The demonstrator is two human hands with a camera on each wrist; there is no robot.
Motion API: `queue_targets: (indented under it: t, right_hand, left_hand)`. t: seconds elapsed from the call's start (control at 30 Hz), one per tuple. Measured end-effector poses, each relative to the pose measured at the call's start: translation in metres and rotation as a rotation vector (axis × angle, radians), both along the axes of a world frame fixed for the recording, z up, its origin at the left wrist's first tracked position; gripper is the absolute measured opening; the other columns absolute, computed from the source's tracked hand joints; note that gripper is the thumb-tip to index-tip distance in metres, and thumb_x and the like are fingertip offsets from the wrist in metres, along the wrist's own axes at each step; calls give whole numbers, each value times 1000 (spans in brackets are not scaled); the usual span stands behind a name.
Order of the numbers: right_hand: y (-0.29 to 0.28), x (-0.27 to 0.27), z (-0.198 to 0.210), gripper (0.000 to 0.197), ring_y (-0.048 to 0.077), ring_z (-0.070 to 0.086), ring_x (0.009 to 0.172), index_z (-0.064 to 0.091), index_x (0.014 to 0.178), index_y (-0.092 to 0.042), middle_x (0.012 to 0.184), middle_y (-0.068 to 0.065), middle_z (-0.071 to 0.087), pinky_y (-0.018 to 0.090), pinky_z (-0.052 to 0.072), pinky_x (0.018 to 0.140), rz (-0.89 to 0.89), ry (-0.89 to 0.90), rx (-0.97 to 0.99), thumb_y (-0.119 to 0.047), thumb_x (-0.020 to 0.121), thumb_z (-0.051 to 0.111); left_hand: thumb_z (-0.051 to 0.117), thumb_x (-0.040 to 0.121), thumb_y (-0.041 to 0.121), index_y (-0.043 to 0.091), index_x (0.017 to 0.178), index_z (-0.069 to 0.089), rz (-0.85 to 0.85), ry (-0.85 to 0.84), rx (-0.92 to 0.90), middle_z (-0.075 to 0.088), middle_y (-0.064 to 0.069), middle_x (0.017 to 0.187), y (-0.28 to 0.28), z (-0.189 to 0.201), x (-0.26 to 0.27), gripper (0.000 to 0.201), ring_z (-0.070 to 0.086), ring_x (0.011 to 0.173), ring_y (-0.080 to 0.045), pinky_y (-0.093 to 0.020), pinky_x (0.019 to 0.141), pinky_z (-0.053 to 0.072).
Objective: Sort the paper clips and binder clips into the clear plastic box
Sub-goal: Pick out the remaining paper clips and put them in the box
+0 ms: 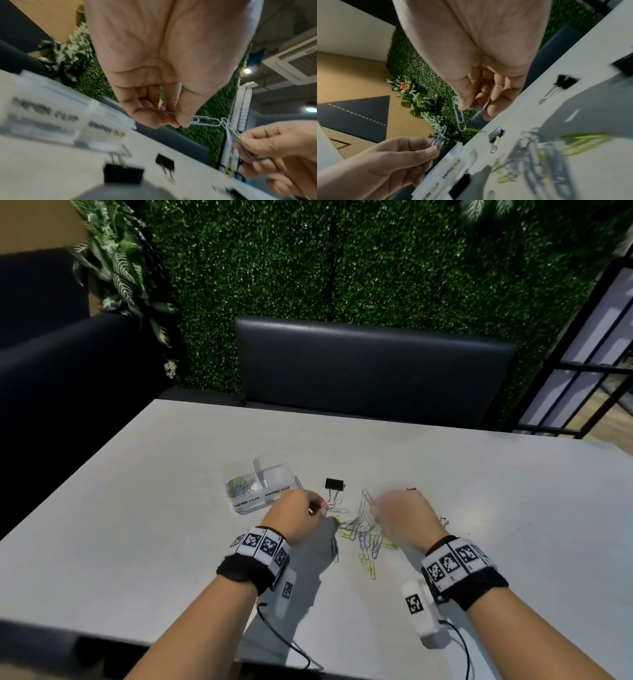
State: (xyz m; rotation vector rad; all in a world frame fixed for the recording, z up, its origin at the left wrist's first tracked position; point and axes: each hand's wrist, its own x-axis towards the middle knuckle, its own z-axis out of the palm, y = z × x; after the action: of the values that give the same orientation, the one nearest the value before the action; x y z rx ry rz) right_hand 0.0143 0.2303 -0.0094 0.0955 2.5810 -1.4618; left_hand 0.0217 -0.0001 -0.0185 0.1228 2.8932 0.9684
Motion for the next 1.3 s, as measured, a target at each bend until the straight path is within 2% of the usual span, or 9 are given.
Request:
queue_targets:
  t: [0.27,0.43,0.53,0.63,0.73,0.83,1.03,1.17,1.3]
  right_hand:
    - [-70,-23,22,6,24,72,79,73,93,-11,86,9,75,40,63,72,98,32,-153,-14,88,75]
    - [-137,-46,28,5,12,65,68,73,93,-7,80,5,71,25,58,59,212,37,-197,-11,90,72]
    - [-174,-60,27,3,13,64,67,71,87,-10,76,4,69,26,57,58,239,19,-218,-11,89,73]
    - [-206,-72,19,9,17,65,69,71,79,-15,77,6,71,29,57,57,241,0,-170,-13,87,76]
    - [-226,-80,9,10,18,63,65,75,76,-11,70,4,71,37,59,69,242,-3,-52,-17,82,80]
    - [-233,-79,7,15,14,62,64,75,73,-9,68,0,69,34,58,75,270,19,63,-20,80,82]
    - [-199,-69,18,14,17,70,64,74,76,-18,76,6,76,37,64,69,250,46,43,-16,90,70]
    - [-115,-60,21,19,18,72,71,74,76,-20,75,3,75,29,55,59,180,100,174,-15,91,64]
    - [-29,-47,7,22,21,70,96,73,88,-21,100,3,76,28,53,84,172,47,462,-8,93,57]
  left_hand:
    - [66,93,28,21,99,76,282,91,22,67,6,81,-90,36,-2,14,62,81,-14,-21,73,41]
    - [63,94,25,18,102,77,446,68,-62,75,-3,94,-138,39,-16,18,64,85,-20,-25,76,47]
    - [63,92,22,14,98,78,488,35,-107,76,-8,97,-146,32,-27,18,69,90,-26,-32,81,56]
    - [65,84,17,15,91,81,499,8,-162,78,-10,92,-148,22,-35,17,72,88,-30,-35,79,60]
    - [72,83,20,18,89,83,504,-1,-138,79,-8,91,-151,18,-39,12,73,87,-26,-33,79,59]
    - [75,86,22,18,94,83,471,-13,-68,79,-6,93,-159,18,-38,12,72,91,-22,-30,84,57]
    - [68,91,26,19,102,80,433,62,33,78,0,94,-144,29,-18,18,67,86,-13,-20,81,49]
    - [66,91,32,23,106,77,158,16,96,74,8,91,-81,40,-2,20,65,79,-7,-23,82,53]
    - [57,91,16,25,116,74,-67,-116,-79,72,3,113,-10,22,-9,32,67,106,-18,-30,91,53]
